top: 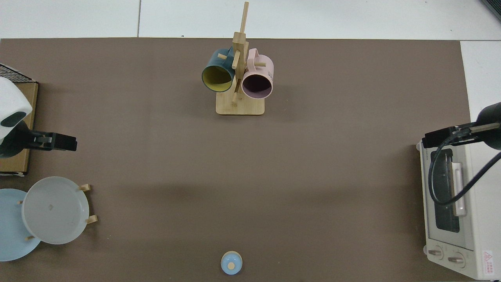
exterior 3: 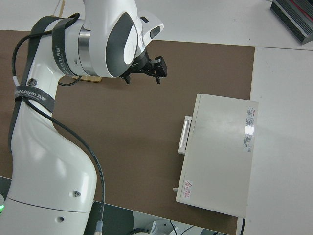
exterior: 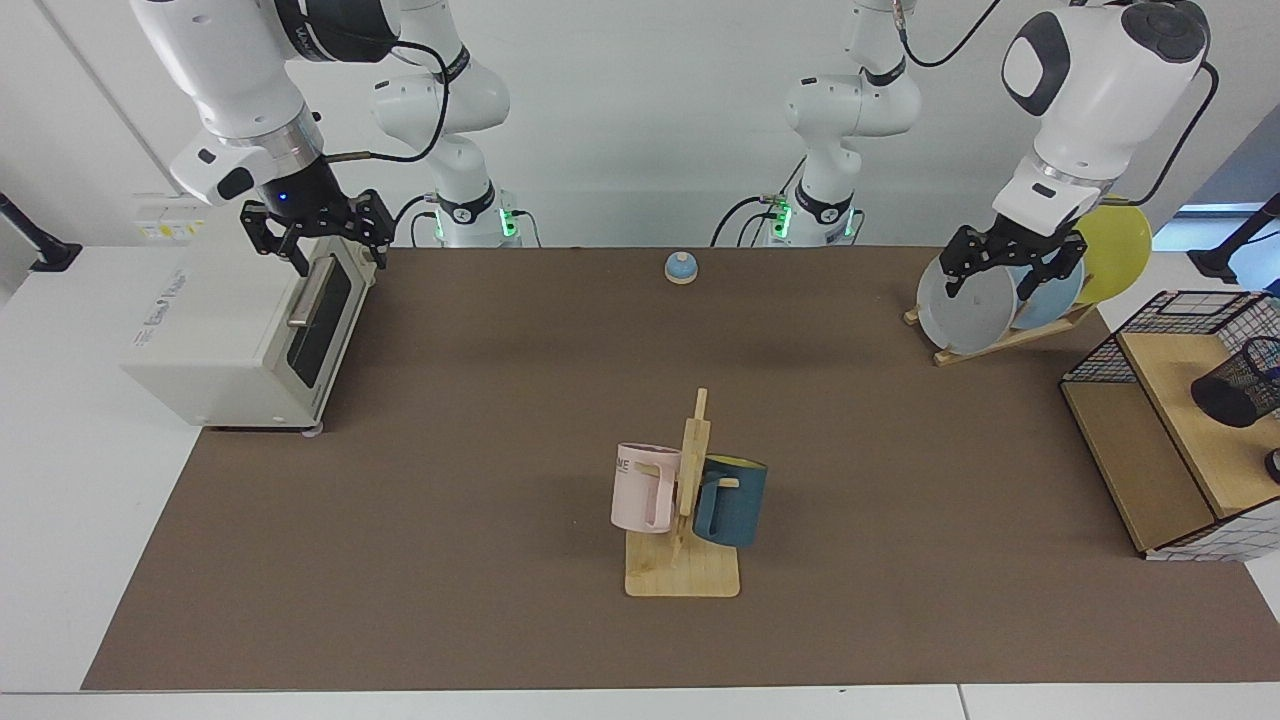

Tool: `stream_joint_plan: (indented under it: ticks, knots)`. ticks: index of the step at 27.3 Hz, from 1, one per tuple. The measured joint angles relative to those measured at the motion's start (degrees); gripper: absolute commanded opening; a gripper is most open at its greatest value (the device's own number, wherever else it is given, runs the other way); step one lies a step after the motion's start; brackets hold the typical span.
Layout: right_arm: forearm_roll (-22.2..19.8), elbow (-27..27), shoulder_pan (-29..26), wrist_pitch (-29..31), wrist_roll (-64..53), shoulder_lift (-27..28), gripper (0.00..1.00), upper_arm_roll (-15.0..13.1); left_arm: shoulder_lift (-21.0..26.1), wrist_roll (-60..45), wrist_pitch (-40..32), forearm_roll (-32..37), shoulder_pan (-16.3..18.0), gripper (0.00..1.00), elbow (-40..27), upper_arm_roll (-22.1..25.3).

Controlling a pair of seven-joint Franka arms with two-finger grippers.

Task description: Put markers into pen holder

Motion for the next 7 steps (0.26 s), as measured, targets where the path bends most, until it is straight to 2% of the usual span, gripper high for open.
stream_joint_plan:
  ticks: [7]
  knots:
    - [0.00,0.00,0.00,0.00,0.00,0.00,1.00,0.00,0.00,0.00,-0.18,0.00,0.00,1.00,0.00,-0.20]
